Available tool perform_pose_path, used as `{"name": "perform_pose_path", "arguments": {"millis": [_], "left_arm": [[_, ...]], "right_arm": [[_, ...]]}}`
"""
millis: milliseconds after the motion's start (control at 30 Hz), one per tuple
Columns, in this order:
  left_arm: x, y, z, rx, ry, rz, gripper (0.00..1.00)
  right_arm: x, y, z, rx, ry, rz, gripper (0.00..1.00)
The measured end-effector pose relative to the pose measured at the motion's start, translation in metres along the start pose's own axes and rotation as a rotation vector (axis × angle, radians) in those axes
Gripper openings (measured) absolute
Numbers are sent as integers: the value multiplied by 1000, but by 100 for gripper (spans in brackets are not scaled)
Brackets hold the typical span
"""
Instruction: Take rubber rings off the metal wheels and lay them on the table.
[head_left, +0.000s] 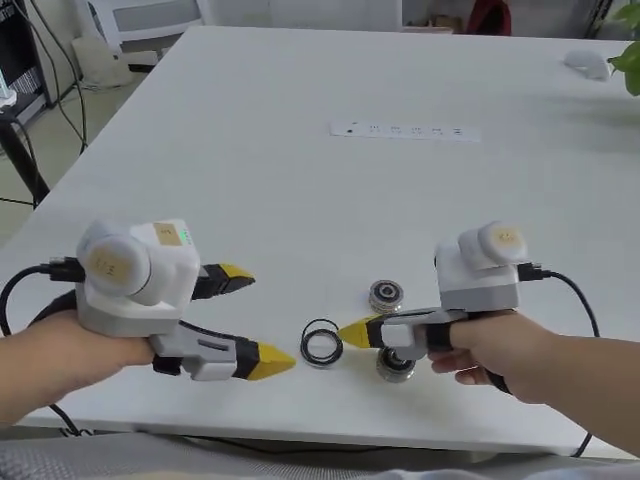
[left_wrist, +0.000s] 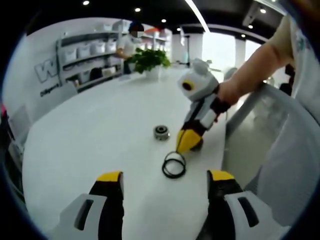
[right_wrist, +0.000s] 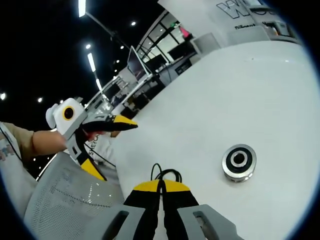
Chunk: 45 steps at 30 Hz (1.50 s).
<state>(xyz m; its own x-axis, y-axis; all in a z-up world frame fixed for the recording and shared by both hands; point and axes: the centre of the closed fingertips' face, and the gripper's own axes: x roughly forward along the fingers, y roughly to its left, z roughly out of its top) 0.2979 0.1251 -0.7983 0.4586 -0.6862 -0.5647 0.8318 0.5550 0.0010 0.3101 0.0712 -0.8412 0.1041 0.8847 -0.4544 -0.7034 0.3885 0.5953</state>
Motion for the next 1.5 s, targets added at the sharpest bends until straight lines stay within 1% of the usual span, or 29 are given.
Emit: {"name": "perform_pose_path", "arguments": {"millis": [133,300,533,667,800,900,1033,1233,1333,1500], "left_arm": [[0,0,0,-3,0,0,69],[-1,1,-2,-7,3,2,69],[-2,0,-6,-13,10,1,69],[-1,-1,-6,-14,11,0,69],[-1,-1,-4,-12,9,0,69],[-1,0,-3,-11,9,0,69],[-1,-1,-2,-11,10,-2,69],[-1,-2,-1,-11,12,-6,69],[0,-3,-1,-10,13,-7,69],[0,-4,-1,-11,14,-10,69]], "right_arm": [[3,-1,0,0,6,-8,0],[6,-4,-4,-9,25,-27,0],[6,-5,-4,-16,26,-34,1],[6,-5,-4,-21,27,-38,5],[4,-6,-3,-28,21,-45,11],[3,-5,0,-28,11,-40,14],[2,-2,0,-36,11,-34,17],[1,1,-2,-73,19,-37,26],[0,2,0,-86,11,-41,33],[-4,5,5,-115,-3,-37,38]]}}
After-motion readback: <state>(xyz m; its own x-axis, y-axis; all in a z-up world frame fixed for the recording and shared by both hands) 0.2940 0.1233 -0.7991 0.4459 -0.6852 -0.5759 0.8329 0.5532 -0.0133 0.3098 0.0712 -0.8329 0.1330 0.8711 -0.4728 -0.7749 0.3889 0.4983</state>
